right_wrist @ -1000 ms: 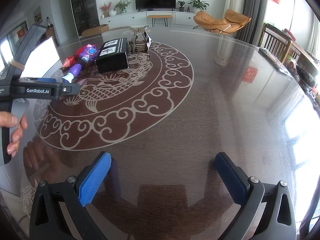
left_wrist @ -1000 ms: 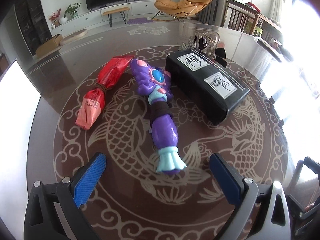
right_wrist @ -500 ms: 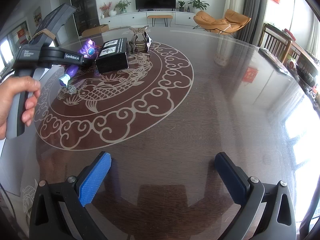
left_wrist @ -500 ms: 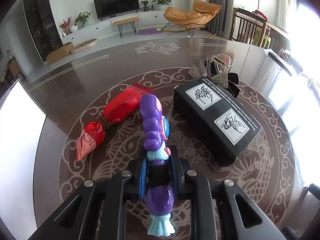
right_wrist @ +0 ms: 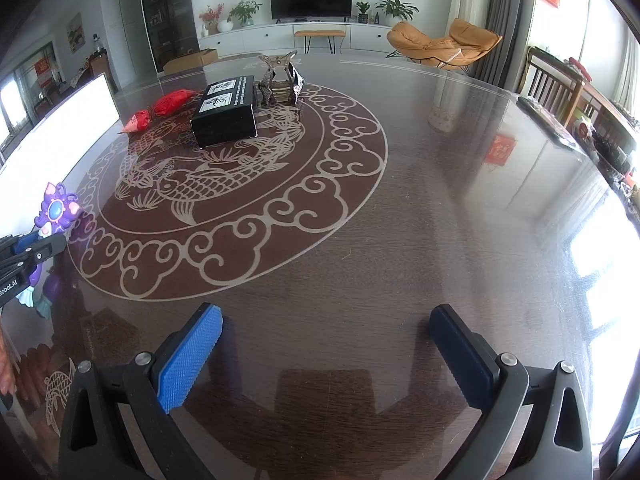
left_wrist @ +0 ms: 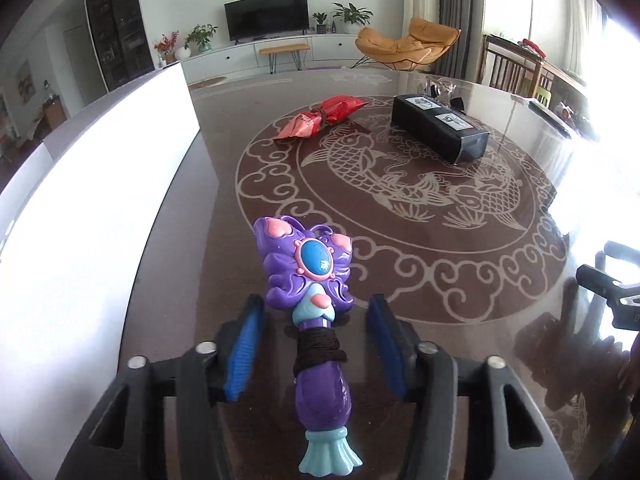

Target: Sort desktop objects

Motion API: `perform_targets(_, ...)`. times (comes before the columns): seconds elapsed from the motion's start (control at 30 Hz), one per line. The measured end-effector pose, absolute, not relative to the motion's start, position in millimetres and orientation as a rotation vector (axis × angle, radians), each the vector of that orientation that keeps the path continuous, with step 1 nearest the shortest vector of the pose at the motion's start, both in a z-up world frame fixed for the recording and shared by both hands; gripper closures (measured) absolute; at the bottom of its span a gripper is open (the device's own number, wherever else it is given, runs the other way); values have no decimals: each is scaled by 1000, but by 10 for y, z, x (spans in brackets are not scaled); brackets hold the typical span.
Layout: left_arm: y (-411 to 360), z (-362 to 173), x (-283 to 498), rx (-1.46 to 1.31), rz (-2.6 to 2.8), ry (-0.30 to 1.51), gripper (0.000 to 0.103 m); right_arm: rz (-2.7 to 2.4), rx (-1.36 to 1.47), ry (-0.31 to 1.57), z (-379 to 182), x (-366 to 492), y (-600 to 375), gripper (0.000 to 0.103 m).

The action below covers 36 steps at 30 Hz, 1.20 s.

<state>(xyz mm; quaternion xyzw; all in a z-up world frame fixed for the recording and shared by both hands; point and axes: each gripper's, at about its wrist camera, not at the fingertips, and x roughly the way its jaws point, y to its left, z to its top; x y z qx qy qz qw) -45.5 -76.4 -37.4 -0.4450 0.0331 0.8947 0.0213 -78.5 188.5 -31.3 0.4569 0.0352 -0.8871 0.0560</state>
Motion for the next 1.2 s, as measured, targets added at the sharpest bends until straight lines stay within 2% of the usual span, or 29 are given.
perform_targets(0.03, -783, -398, -505, -1413, 2750, 61, 15, -2692, 1386, 107, -313, -785, 1884, 0)
perform_targets(0.07, -813, -404, -536, -1424, 2730, 47, 10, -2692, 1386, 107, -313, -785, 1885, 0)
perform_targets(0.1, -784, -429, -564, -1446, 2703, 74, 0, -2691, 1387, 107, -313, -785, 1884, 0)
perform_targets(1.2, -752, -468, -503, -1436, 2695, 76, 0, -2691, 1387, 107, -314, -787, 1884, 0)
